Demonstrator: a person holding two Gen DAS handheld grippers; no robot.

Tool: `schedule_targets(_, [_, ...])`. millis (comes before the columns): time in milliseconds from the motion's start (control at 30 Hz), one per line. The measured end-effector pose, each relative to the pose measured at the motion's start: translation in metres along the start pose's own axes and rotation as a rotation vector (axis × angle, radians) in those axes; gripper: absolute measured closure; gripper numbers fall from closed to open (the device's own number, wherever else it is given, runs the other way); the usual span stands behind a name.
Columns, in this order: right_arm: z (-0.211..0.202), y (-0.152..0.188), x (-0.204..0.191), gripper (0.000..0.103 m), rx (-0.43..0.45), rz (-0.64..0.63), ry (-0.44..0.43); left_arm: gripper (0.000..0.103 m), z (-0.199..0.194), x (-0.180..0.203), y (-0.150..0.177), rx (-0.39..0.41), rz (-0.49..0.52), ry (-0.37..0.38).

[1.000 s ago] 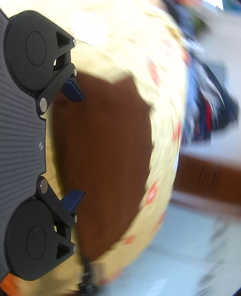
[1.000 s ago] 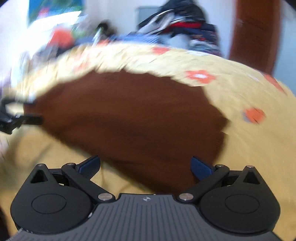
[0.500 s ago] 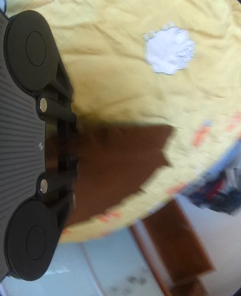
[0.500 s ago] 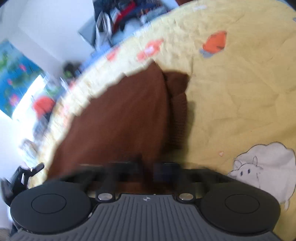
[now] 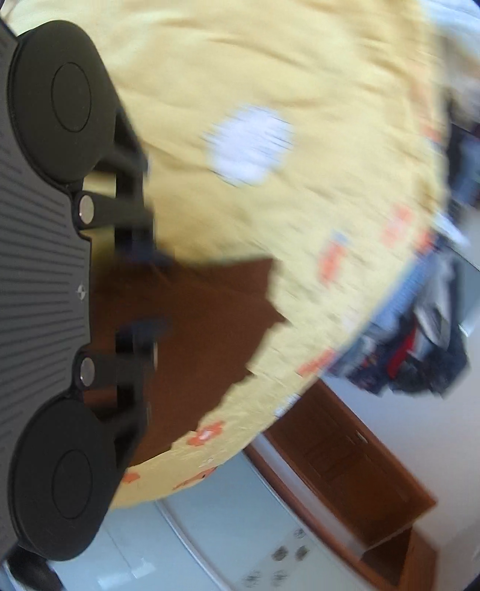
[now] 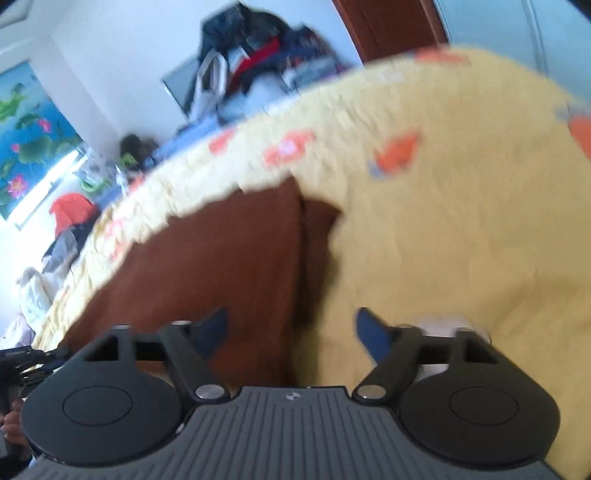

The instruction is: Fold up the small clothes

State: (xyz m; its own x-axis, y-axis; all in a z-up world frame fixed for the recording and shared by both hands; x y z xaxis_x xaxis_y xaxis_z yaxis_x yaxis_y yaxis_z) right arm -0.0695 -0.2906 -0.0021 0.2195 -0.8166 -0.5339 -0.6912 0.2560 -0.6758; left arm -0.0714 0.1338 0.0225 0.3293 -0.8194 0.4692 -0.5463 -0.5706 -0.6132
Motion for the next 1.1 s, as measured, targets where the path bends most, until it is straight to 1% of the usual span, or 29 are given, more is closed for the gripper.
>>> schedule_targets(33, [0.005, -0.006, -0.009, 0.024, 0.006, -0.026, -0.015, 0.002, -0.002, 0.014, -0.004, 0.052, 0.041, 0.002])
schedule_targets(67, [0.015, -0.012, -0.020, 0.024, 0.010, -0.053, -0.030, 0.001, 0.000, 0.031, -0.005, 0.103, 0.087, 0.000])
schedule_targets(100, [0.027, -0.015, -0.031, 0.023, 0.004, -0.086, -0.046, 0.001, 0.004, 0.048, -0.004, 0.131, 0.142, 0.000])
schedule_targets(133, [0.045, -0.018, -0.041, 0.023, -0.014, -0.121, -0.054, 0.001, 0.012, 0.068, -0.001, 0.132, 0.210, 0.014])
schedule_targets(200, [0.083, -0.020, -0.063, 0.023, -0.064, -0.203, -0.053, 0.001, 0.037, 0.103, 0.016, 0.088, 0.355, 0.041])
schedule_targets(233, [0.100, -0.016, -0.076, 0.024, -0.096, -0.250, -0.055, 0.001, 0.052, 0.116, 0.028, 0.052, 0.439, 0.041])
schedule_targets(267, [0.112, -0.012, -0.087, 0.025, -0.126, -0.297, -0.057, 0.001, 0.068, 0.126, 0.042, 0.007, 0.525, 0.014])
schedule_targets(333, [0.132, 0.004, -0.105, 0.025, -0.190, -0.405, -0.043, 0.002, 0.098, 0.127, 0.069, -0.100, 0.658, -0.061])
schedule_targets(367, [0.138, 0.016, -0.110, 0.025, -0.224, -0.465, -0.010, 0.001, 0.098, 0.126, 0.077, -0.047, 0.738, -0.086])
schedule_targets(400, [0.139, 0.028, -0.113, 0.024, -0.253, -0.534, 0.038, 0.001, 0.095, 0.124, 0.084, -0.026, 0.795, -0.083])
schedule_targets(433, [0.136, 0.041, -0.114, 0.024, -0.248, -0.643, 0.068, 0.001, 0.089, 0.119, 0.086, -0.021, 0.802, -0.069])
schedule_targets(467, [0.129, 0.051, -0.114, 0.023, -0.226, -0.703, 0.069, 0.001, 0.084, 0.113, 0.087, -0.032, 0.800, -0.054])
schedule_targets(500, [0.122, 0.054, -0.111, 0.023, -0.234, -0.669, 0.060, 0.001, 0.080, 0.108, 0.088, -0.039, 0.803, -0.040])
schedule_targets(567, [0.113, 0.059, -0.110, 0.022, -0.249, -0.686, 0.064, 0.001, 0.073, 0.099, 0.085, -0.034, 0.794, -0.036])
schedule_targets(633, [0.110, 0.058, -0.112, 0.022, -0.262, -0.682, 0.060, 0.002, 0.060, 0.095, 0.077, -0.027, 0.744, -0.037])
schedule_targets(700, [0.106, 0.047, -0.114, 0.022, -0.283, -0.633, 0.043, 0.002, 0.044, 0.091, 0.068, 0.017, 0.689, -0.013])
schedule_targets(733, [0.101, 0.040, -0.115, 0.020, -0.269, -0.590, 0.021, 0.001, 0.040, 0.090, 0.063, 0.035, 0.670, -0.001])
schedule_targets(767, [0.093, 0.031, -0.115, 0.013, -0.233, -0.542, -0.010, 0.001, 0.042, 0.088, 0.061, 0.028, 0.658, 0.000])
schedule_targets(800, [0.088, 0.023, -0.114, 0.009, -0.194, -0.505, -0.025, 0.001, 0.051, 0.086, 0.061, -0.003, 0.652, -0.016])
schedule_targets(833, [0.087, 0.018, -0.110, 0.002, -0.160, -0.479, -0.017, 0.001, 0.062, 0.079, 0.063, -0.048, 0.645, -0.049])
schedule_targets(867, [0.092, 0.016, -0.104, 0.002, -0.158, -0.471, 0.010, 0.000, 0.072, 0.072, 0.066, -0.075, 0.645, -0.073])
schedule_targets(900, [0.099, 0.022, -0.095, 0.002, -0.196, -0.477, 0.052, 0.000, 0.069, 0.073, 0.070, -0.041, 0.685, -0.067])
schedule_targets(933, [0.109, 0.034, -0.084, 0.000, -0.274, -0.497, 0.095, 0.000, 0.067, 0.074, 0.072, -0.051, 0.709, -0.074])
schedule_targets(967, [0.109, 0.043, -0.087, 0.000, -0.260, -0.603, 0.101, 0.000, 0.062, 0.076, 0.070, -0.068, 0.700, -0.066])
schedule_targets(1000, [0.106, 0.048, -0.090, 0.000, -0.280, -0.634, 0.090, 0.000, 0.057, 0.078, 0.066, -0.082, 0.679, -0.039])
schedule_targets(1033, [0.103, 0.046, -0.092, 0.000, -0.317, -0.613, 0.088, 0.000, 0.052, 0.081, 0.061, -0.072, 0.662, -0.016])
schedule_targets(1067, [0.101, 0.042, -0.094, 0.005, -0.342, -0.606, 0.087, 0.000, 0.049, 0.085, 0.055, -0.042, 0.655, -0.007])
schedule_targets(1100, [0.100, 0.034, -0.097, 0.005, -0.336, -0.606, 0.084, 0.000, 0.048, 0.089, 0.050, -0.011, 0.657, -0.002])
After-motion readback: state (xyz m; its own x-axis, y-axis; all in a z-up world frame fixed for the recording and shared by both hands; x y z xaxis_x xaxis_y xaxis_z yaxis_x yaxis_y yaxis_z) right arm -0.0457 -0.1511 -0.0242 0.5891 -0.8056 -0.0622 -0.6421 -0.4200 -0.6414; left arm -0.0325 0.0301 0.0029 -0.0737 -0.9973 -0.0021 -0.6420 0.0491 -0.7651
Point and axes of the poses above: each gripper's, at about its wrist camera, not at the fingertips, and z roughly the way its jaws point, x to its right, y to its underside, the point moved 7 cm from there along z, roughly the way its jaws point, and after that the axes turned 8 degrees about -y, right-handed, at the moved point
